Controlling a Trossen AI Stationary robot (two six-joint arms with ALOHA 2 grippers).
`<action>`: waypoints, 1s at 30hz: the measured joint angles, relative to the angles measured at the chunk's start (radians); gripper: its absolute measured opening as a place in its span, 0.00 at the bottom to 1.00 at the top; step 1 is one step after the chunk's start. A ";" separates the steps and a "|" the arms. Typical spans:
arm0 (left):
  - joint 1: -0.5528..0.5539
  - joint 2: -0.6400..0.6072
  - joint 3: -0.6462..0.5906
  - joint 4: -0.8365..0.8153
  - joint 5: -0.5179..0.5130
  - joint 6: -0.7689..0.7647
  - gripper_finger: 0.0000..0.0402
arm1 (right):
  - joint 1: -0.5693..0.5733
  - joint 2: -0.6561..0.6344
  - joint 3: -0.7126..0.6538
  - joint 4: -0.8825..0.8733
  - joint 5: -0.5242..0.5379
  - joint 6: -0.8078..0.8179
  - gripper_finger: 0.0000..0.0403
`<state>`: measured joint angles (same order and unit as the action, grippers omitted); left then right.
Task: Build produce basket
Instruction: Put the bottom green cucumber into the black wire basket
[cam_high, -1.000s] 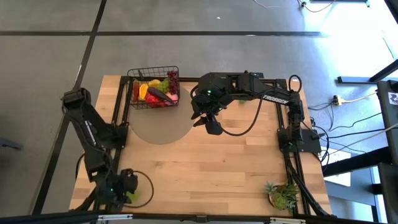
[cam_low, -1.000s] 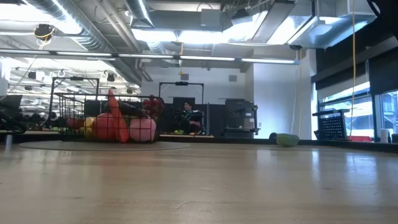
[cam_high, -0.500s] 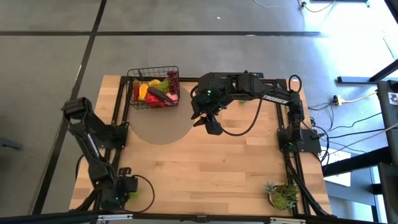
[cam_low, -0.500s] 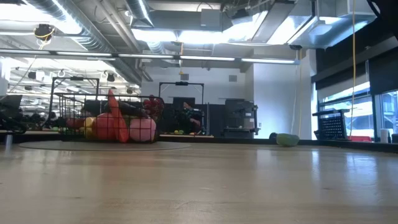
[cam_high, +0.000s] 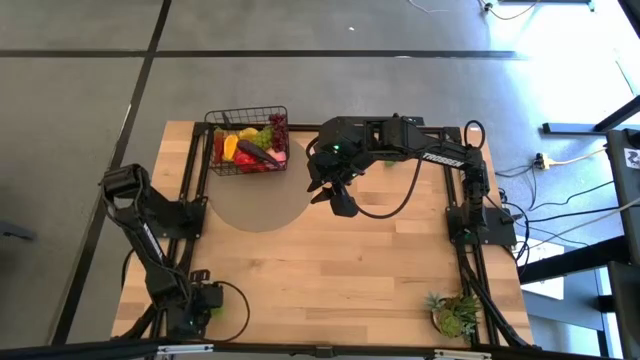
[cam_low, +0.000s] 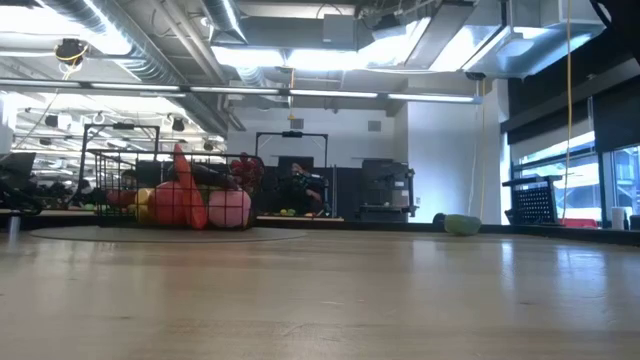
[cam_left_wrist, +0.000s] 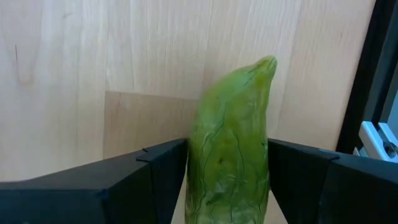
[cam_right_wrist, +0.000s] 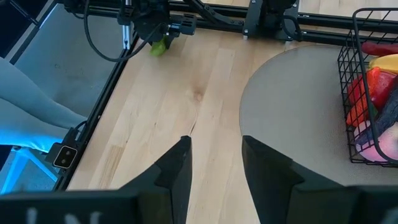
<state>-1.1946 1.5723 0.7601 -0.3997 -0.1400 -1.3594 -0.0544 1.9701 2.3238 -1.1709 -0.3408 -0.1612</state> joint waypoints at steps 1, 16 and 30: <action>0.000 0.000 0.000 0.001 0.000 0.000 0.49 | 0.000 0.000 0.000 0.000 0.000 0.000 0.33; 0.002 0.002 -0.002 -0.011 0.027 0.004 0.40 | 0.000 0.000 0.000 0.000 0.000 0.000 0.33; 0.088 -0.035 -0.007 -0.013 0.134 -0.054 0.26 | 0.000 0.000 0.000 0.000 0.000 0.000 0.33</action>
<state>-1.1067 1.5376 0.7532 -0.4126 -0.0057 -1.4132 -0.0544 1.9701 2.3238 -1.1709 -0.3408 -0.1612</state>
